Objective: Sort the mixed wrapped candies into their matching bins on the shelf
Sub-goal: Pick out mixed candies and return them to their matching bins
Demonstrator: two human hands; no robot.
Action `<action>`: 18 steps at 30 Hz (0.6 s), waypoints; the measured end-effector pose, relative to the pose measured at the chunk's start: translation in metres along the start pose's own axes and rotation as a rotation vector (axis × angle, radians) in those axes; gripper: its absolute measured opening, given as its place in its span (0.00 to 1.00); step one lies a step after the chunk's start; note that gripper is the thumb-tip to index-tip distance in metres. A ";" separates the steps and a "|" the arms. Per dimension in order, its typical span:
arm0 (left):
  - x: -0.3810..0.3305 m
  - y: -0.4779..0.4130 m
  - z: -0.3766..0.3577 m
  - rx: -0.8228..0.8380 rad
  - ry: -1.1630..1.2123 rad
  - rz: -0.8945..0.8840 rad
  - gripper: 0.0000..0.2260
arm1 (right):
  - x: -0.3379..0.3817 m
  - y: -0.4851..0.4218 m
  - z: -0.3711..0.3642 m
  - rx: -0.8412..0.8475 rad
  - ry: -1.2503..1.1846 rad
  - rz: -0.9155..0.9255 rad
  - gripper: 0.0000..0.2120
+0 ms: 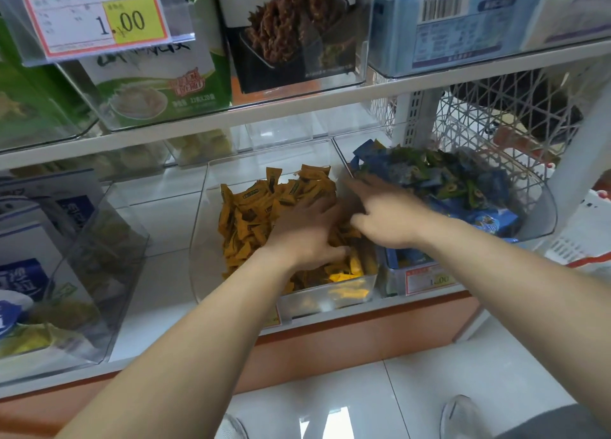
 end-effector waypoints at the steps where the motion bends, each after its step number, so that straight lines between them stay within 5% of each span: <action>1: 0.002 0.000 0.000 0.010 -0.026 -0.011 0.32 | -0.002 0.000 -0.001 0.004 -0.032 -0.008 0.37; 9: 0.030 0.022 0.014 0.136 0.051 -0.044 0.18 | -0.004 0.010 0.004 0.016 -0.147 0.005 0.42; 16: 0.052 0.049 0.044 0.407 0.011 0.115 0.21 | -0.004 0.012 -0.001 -0.056 -0.162 0.034 0.39; 18: 0.043 0.045 0.051 0.365 0.013 0.118 0.20 | -0.004 0.011 -0.004 -0.085 -0.146 0.044 0.39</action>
Point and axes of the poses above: each hand's wrist, its own y-axis away from the middle knuckle, its own z-axis out of the back of the hand, x = y × z, the point moved 2 cm from there along -y, towards the middle knuckle, and after that the axes turned 1 degree about -x, right-handed, at the moved point
